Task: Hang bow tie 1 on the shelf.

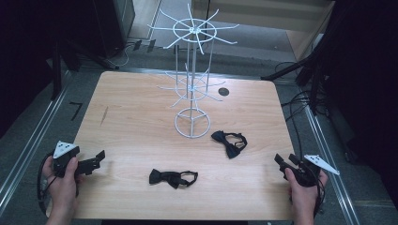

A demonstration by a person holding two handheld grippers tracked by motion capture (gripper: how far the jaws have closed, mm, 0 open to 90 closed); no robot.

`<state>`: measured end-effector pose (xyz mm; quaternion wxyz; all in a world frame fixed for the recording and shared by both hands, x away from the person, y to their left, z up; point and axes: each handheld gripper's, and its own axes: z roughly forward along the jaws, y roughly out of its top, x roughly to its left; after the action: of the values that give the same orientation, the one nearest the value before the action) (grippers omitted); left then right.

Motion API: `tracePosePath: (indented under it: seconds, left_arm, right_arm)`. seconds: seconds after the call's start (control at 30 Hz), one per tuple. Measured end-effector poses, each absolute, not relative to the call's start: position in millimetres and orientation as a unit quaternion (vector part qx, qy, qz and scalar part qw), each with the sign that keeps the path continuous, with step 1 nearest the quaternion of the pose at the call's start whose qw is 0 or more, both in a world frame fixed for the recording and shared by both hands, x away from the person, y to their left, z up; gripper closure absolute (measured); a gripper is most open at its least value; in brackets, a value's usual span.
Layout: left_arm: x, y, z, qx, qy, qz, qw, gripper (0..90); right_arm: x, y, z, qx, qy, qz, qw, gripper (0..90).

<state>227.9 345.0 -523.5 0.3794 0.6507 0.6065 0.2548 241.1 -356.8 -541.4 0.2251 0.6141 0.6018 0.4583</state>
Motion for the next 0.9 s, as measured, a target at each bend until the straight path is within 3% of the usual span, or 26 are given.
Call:
tracePosePath:
  seconds: [0.2, 0.73, 0.9]
  left_arm:
    - [228.2, 345.0, -523.5, 0.652, 0.607, 0.252, 0.379, 0.0]
    - [228.6, 345.0, -523.5, 0.652, 0.607, 0.247, 0.382, 0.0]
    - [228.8, 344.9, -523.6, 0.651, 0.608, 0.248, 0.381, 0.0]
  right_arm:
    - [245.3, -341.4, -536.3, 0.592, 0.621, 0.474, 0.198, 43.4]
    - [254.1, -297.9, -524.7, 0.573, 0.640, 0.466, 0.214, 46.2]
    - [256.2, -294.1, -523.5, 0.579, 0.632, 0.478, 0.192, 48.4]
